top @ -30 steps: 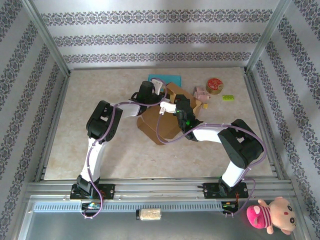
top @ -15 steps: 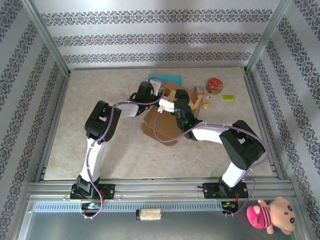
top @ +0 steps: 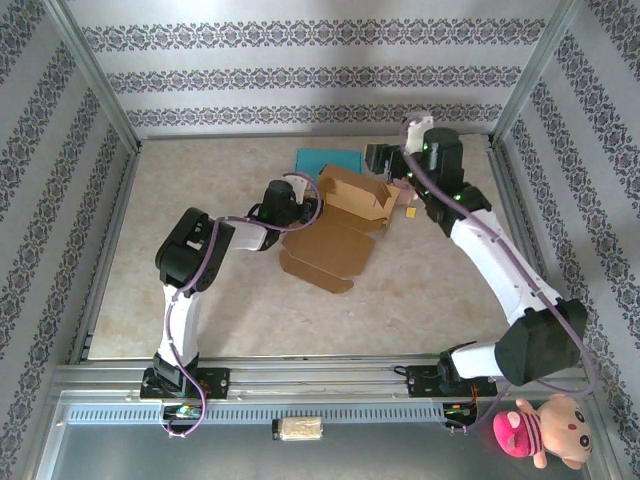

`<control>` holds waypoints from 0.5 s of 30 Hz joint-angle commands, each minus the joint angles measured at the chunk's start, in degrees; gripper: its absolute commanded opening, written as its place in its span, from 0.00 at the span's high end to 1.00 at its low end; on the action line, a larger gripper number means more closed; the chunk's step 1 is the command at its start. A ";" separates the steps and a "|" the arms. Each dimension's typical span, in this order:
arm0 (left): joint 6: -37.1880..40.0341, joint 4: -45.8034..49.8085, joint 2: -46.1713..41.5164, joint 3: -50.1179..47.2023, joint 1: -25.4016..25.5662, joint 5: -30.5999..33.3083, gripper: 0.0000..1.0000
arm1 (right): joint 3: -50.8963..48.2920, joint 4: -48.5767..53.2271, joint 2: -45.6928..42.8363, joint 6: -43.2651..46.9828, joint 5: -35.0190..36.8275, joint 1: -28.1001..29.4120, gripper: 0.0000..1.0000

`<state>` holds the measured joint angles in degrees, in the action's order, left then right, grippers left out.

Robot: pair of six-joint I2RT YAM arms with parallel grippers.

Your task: Fold the paper box

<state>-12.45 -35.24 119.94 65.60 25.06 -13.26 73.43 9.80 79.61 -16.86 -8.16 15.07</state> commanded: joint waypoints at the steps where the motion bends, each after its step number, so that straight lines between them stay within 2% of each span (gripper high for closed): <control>1: -1.33 -6.54 -6.66 -2.06 0.35 0.58 0.45 | 3.10 16.68 4.09 -21.61 -13.76 -2.65 0.18; 4: -3.37 -5.28 -12.35 -3.96 0.31 2.34 0.40 | 5.20 21.31 5.18 -24.87 -12.18 -3.47 0.22; 7: -7.05 6.30 -16.75 0.41 0.27 5.35 0.43 | 5.39 21.51 5.66 -28.67 -11.01 -2.74 0.25; 9: -10.13 20.26 -16.61 8.69 0.03 6.81 0.45 | 6.20 22.09 6.54 -32.17 -9.13 -1.93 0.28; 11: -12.23 35.57 -13.32 19.54 -0.44 3.91 0.45 | 7.31 23.06 8.12 -36.04 -7.48 -1.03 0.28; 15: -15.79 53.02 -5.53 36.89 -0.90 -2.94 0.44 | 9.39 24.54 11.67 -40.09 -3.68 -0.40 0.29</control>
<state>-23.22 -3.01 109.54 95.96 24.95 -11.55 80.75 31.77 88.90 -50.74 -15.27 14.15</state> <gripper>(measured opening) 0.555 0.712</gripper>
